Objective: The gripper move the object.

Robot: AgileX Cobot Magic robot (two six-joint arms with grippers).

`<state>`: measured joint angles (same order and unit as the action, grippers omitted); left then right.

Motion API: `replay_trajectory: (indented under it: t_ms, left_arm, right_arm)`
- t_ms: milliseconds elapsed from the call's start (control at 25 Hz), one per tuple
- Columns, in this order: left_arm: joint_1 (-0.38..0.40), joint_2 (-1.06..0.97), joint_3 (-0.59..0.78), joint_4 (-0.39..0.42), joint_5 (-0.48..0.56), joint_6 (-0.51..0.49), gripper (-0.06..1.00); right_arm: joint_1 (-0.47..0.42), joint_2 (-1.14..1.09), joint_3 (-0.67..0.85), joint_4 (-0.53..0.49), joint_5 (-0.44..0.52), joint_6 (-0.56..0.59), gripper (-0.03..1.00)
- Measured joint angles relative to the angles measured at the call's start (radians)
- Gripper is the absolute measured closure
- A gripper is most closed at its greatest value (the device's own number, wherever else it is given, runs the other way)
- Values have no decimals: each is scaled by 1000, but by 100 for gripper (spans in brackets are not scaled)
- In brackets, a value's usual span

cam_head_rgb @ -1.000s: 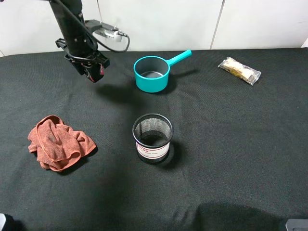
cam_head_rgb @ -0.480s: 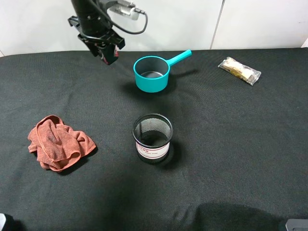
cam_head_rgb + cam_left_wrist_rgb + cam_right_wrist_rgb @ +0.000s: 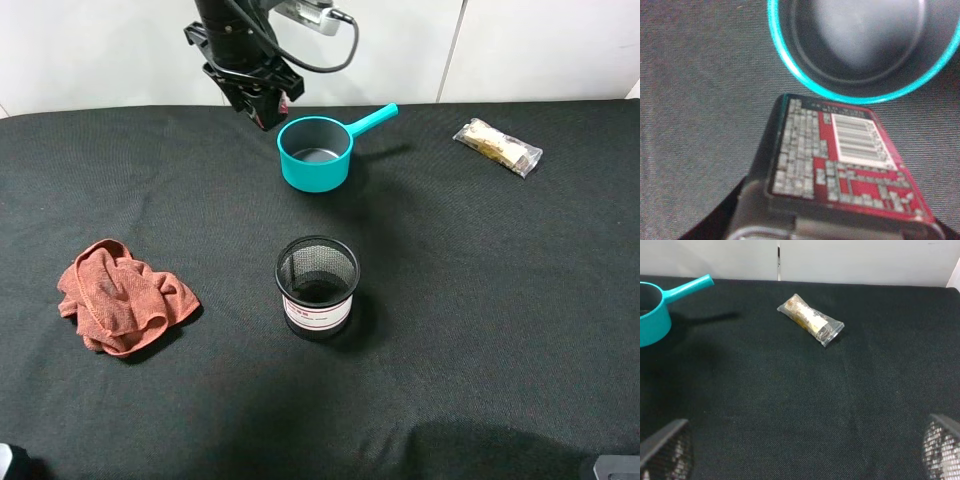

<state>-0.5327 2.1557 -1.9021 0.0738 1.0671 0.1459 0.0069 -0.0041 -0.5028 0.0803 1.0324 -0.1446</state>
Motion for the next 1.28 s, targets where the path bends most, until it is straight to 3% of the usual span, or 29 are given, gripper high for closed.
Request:
replay_trajectory:
  t_ms: [880, 1280]
  left_arm:
    - [-176, 26, -7, -6, -26, -9, 48]
    - [-198, 37, -7, -37, -77, -28, 48]
  right_arm:
    - [0, 0, 0, 0, 0, 0, 27]
    - [0, 0, 0, 1, 0, 0, 27]
